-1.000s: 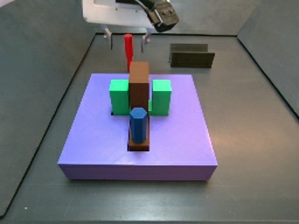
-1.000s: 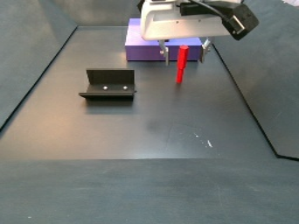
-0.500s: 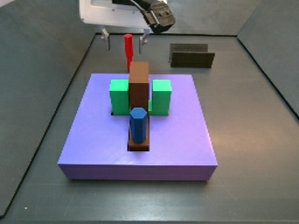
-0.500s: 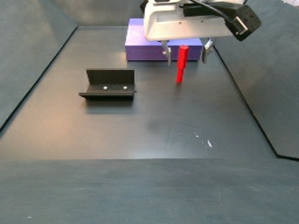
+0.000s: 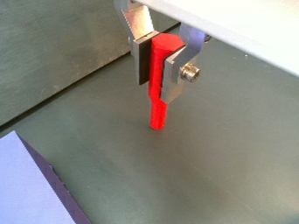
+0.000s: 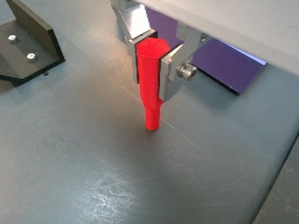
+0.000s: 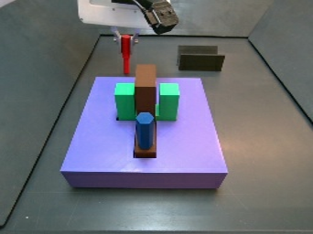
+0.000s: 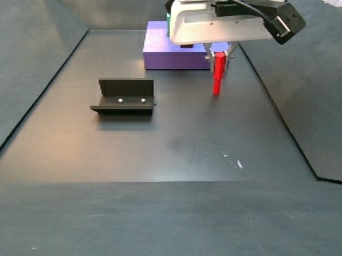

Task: Pick up the red object. Move up. Move to above the board. Insert the red object.
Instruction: Pick up the red object.

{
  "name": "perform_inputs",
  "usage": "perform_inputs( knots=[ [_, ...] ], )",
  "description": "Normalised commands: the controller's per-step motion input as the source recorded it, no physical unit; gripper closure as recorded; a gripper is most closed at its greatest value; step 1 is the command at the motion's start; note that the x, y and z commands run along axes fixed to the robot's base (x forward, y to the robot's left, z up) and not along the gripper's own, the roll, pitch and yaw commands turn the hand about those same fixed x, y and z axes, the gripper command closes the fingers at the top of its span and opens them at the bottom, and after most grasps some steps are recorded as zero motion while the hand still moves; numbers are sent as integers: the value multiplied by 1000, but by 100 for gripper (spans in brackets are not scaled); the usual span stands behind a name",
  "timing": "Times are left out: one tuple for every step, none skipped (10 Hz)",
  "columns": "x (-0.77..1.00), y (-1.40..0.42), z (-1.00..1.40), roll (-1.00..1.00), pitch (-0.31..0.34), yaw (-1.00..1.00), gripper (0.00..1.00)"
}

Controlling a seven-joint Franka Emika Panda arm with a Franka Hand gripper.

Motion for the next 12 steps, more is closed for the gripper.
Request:
perform_inputs(
  knots=[
    [0,0,0,0,0,0,100],
    [0,0,0,0,0,0,100],
    [0,0,0,0,0,0,100],
    [0,0,0,0,0,0,100],
    [0,0,0,0,0,0,100],
    [0,0,0,0,0,0,100],
    [0,0,0,0,0,0,100],
    [0,0,0,0,0,0,100],
    [0,0,0,0,0,0,100],
    [0,0,0,0,0,0,100],
    [0,0,0,0,0,0,100],
    [0,0,0,0,0,0,100]
  ],
)
